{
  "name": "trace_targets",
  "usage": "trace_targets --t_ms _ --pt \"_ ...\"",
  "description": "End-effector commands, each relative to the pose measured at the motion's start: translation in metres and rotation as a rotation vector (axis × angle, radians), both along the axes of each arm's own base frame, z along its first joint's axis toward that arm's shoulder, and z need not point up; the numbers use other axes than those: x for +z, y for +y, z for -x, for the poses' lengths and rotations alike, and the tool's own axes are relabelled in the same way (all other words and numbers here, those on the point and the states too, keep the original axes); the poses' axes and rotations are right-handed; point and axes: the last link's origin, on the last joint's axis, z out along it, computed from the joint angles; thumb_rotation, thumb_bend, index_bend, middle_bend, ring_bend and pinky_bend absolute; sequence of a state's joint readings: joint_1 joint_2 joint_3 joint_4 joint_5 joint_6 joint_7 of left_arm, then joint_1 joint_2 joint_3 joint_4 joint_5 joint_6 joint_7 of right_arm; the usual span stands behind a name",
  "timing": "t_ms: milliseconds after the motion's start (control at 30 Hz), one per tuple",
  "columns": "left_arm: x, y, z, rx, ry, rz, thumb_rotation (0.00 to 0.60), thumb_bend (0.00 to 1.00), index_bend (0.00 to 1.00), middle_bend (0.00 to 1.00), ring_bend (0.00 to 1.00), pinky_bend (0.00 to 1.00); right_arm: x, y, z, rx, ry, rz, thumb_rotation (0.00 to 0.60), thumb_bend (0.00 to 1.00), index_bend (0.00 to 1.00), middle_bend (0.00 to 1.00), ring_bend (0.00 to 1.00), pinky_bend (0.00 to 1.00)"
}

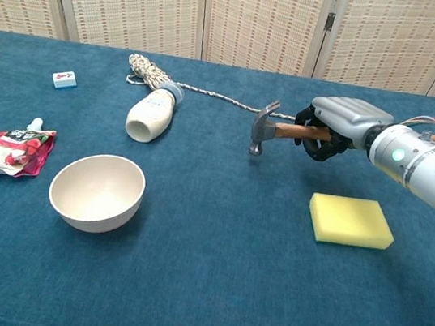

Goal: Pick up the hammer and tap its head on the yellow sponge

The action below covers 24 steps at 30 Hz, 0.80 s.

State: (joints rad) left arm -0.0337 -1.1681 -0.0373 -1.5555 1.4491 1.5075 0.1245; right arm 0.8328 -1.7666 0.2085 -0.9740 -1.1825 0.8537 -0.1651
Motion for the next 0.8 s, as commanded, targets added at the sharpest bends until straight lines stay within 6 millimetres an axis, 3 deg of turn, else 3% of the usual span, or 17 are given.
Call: trace_targets --t_ms 33,200,800 --pt "0.0 0.0 -0.001 -0.004 0.002 0.001 0.6 0.14 0.16 0.09 0.05 0.23 0.008 0.005 0.005 0.02 -0.019 0.004 0.6 0.89 0.73 0.73 0.62 0.62" --pt "-0.001 0.001 -0.004 -0.008 0.004 0.001 0.6 0.14 0.16 0.09 0.05 0.23 0.018 0.014 0.012 0.051 -0.04 0.012 0.6 0.88 0.81 0.78 0.7 0.64" --pt "-0.002 0.004 -0.012 -0.028 0.019 0.013 0.6 0.14 0.17 0.09 0.05 0.23 0.049 0.052 0.041 0.065 -0.146 -0.007 0.6 0.87 0.81 0.88 0.89 0.81"
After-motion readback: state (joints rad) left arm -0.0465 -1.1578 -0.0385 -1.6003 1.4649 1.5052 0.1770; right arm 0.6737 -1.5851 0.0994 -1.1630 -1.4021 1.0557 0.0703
